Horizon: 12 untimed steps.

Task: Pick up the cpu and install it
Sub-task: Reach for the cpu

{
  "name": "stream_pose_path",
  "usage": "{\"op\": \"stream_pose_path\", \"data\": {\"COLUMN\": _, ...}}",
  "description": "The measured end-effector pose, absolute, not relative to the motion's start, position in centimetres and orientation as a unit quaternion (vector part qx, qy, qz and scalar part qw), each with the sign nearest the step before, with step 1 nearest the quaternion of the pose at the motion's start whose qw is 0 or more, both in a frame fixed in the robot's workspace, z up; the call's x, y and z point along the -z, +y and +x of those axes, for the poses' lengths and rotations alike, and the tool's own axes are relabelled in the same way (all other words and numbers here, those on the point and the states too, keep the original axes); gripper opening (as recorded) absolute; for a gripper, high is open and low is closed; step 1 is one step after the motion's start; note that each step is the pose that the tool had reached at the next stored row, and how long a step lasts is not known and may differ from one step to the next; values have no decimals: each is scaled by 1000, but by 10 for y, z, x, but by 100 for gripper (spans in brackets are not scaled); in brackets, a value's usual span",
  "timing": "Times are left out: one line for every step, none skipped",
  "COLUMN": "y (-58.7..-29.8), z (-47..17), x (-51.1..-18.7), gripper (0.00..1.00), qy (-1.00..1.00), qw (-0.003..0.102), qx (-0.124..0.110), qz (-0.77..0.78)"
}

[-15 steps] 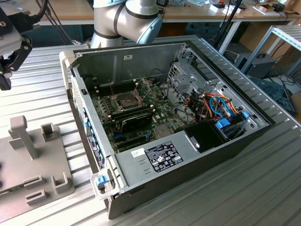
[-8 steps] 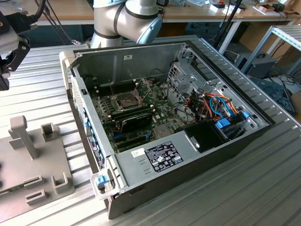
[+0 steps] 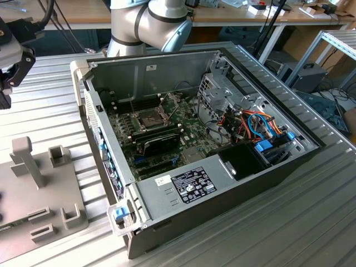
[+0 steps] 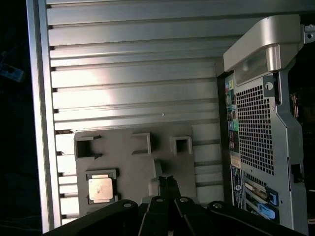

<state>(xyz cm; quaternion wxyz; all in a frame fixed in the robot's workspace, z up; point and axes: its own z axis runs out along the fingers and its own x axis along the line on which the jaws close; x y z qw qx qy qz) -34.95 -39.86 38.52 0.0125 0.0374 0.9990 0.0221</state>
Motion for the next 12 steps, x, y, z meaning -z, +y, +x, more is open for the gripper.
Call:
{"op": "stream_pose_path", "data": {"y": -399, "z": -350, "x": -383, "gripper": 11, "qy": 999, "qw": 12, "qx": -22, "qz": 37}}
{"op": "stream_pose_path", "data": {"y": -399, "z": -351, "x": -381, "gripper": 11, "qy": 999, "qw": 12, "qx": -22, "qz": 37}}
{"op": "stream_pose_path", "data": {"y": -399, "z": -351, "x": -379, "gripper": 11, "qy": 999, "qw": 12, "qx": -22, "qz": 37}}
{"op": "stream_pose_path", "data": {"y": -399, "z": -351, "x": -378, "gripper": 11, "qy": 999, "qw": 12, "qx": -22, "qz": 37}}
{"op": "stream_pose_path", "data": {"y": -399, "z": -351, "x": -377, "gripper": 11, "qy": 999, "qw": 13, "qx": -22, "qz": 37}}
{"op": "stream_pose_path", "data": {"y": -399, "z": -351, "x": -377, "gripper": 11, "qy": 999, "qw": 12, "qx": -22, "qz": 37}}
{"op": "stream_pose_path", "data": {"y": -399, "z": -352, "x": -377, "gripper": 11, "qy": 999, "qw": 12, "qx": -22, "qz": 37}}
{"op": "stream_pose_path", "data": {"y": -399, "z": -352, "x": -377, "gripper": 11, "qy": 999, "qw": 12, "qx": -22, "qz": 37}}
{"op": "stream_pose_path", "data": {"y": -399, "z": -353, "x": -377, "gripper": 11, "qy": 999, "qw": 13, "qx": -22, "qz": 38}}
{"op": "stream_pose_path", "data": {"y": -399, "z": -354, "x": -376, "gripper": 11, "qy": 999, "qw": 12, "qx": -22, "qz": 37}}
{"op": "stream_pose_path", "data": {"y": -399, "z": -355, "x": -376, "gripper": 11, "qy": 999, "qw": 12, "qx": -22, "qz": 37}}
{"op": "stream_pose_path", "data": {"y": -399, "z": -356, "x": -376, "gripper": 11, "qy": 999, "qw": 13, "qx": -22, "qz": 37}}
